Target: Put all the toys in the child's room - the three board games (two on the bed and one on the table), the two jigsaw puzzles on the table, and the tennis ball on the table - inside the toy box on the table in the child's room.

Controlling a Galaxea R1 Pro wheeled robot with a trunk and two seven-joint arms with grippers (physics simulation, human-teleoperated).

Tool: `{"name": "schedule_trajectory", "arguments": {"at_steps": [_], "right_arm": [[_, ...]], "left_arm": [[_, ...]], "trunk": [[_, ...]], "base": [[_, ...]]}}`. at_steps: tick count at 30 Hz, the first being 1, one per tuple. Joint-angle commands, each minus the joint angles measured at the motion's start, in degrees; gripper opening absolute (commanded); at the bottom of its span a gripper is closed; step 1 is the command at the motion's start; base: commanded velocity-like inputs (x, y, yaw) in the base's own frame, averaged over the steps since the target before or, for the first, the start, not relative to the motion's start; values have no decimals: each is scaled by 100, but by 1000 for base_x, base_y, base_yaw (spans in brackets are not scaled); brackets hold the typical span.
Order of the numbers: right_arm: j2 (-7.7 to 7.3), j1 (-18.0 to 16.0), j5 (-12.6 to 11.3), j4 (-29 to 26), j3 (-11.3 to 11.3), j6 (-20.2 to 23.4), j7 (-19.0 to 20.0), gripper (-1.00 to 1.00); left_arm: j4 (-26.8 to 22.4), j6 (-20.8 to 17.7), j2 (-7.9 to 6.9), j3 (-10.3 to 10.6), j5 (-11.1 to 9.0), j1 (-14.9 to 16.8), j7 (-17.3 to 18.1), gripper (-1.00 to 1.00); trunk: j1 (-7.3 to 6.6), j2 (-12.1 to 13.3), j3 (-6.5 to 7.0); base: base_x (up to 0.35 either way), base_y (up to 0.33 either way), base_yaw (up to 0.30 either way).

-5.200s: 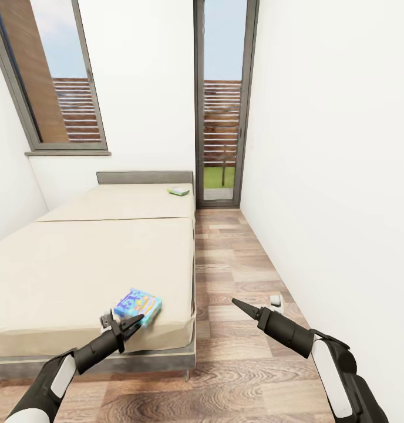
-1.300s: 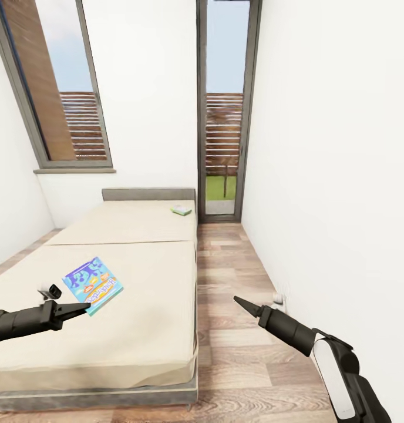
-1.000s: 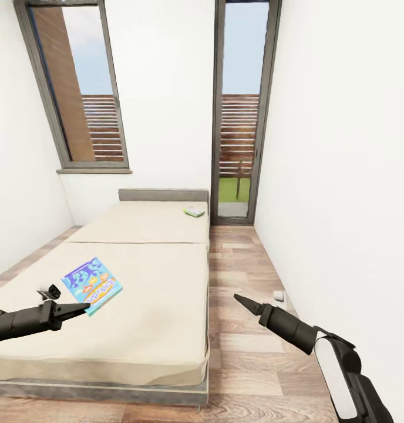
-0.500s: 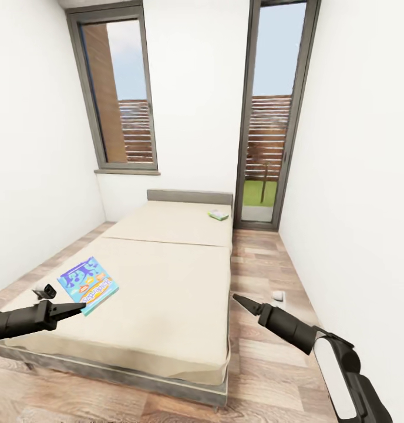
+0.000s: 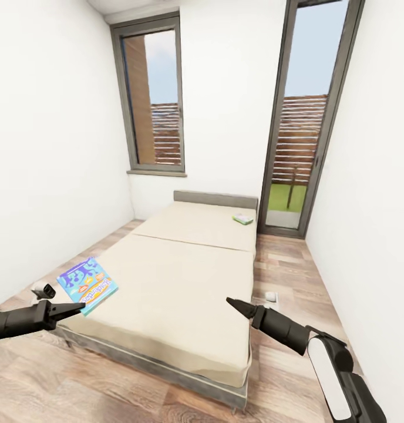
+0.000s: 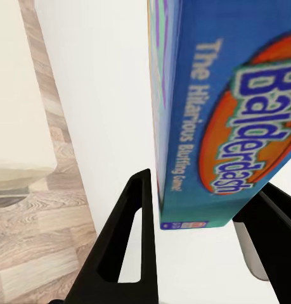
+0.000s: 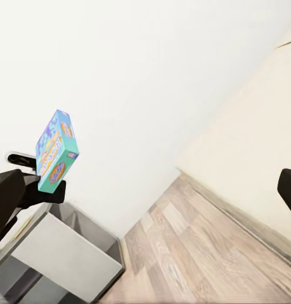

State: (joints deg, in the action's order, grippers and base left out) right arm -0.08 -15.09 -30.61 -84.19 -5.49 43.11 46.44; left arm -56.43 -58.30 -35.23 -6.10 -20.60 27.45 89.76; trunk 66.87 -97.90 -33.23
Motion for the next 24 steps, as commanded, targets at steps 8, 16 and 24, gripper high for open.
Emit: {"name": "schedule_trajectory", "arguments": {"at_steps": [8,16,24], "right_arm": [[-1,-2,-15,-2,-5,31,9,100],[2,-2,-15,-1,0,31,6,100],[4,-3,-15,1,134,31,-7,100]], "left_arm": [[2,-59,1,4,-3,6,24,-100],[6,-63,2,4,1,6,24,-100],[9,-64,7,4,-1,6,24,-100]], "trunk": [[-177,319,142],[-353,640,286],[-529,961,429]], "base": [[-87,65,281],[-64,58,282],[-105,73,282]]}}
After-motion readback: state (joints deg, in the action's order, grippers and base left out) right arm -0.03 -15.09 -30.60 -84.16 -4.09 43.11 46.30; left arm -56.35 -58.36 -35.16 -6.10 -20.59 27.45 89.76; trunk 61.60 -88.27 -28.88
